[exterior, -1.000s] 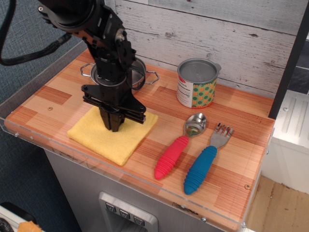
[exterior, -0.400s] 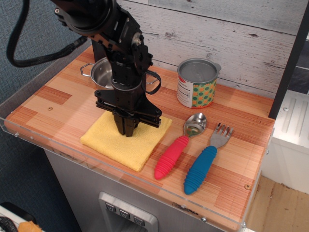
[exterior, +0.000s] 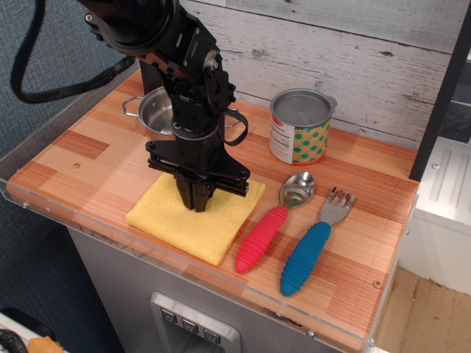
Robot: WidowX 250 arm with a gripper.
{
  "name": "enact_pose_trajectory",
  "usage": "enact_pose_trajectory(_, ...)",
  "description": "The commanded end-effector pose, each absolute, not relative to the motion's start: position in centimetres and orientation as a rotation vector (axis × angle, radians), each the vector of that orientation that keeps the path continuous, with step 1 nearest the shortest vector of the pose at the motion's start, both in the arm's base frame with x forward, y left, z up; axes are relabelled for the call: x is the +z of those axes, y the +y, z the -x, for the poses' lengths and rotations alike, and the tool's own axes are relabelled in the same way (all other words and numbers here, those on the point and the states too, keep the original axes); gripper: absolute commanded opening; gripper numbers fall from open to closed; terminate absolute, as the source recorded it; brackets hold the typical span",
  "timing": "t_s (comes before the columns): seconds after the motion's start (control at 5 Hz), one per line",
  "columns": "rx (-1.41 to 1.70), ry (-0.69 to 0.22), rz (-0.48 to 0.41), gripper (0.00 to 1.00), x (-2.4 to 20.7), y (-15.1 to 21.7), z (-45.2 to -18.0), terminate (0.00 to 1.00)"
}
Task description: Move yellow cloth closer to left of red spoon.
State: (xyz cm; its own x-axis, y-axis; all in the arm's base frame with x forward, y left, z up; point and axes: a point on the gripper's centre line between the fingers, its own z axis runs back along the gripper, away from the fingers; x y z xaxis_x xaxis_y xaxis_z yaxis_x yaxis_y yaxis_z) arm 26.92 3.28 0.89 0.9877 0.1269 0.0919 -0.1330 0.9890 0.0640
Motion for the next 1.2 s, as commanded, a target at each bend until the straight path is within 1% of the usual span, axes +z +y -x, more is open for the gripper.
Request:
enact_pose_trajectory(0.0, 0.218, -0.109, -0.08, 1.0, 3.8, 4.6, -26.8, 0.0)
enact_pose_trajectory(0.2, 0.214, -0.146, -0.084, 1.0, 4.6, 4.8, -26.9, 0.0)
enact_pose_trajectory(0.6, 0.171, -0.192, -0.058, 1.0, 7.4, 4.8, -27.6, 0.0)
enact_pose_trajectory(1.0, 0.156, -0.219, -0.057, 1.0, 10.7, 5.3, -28.2, 0.0)
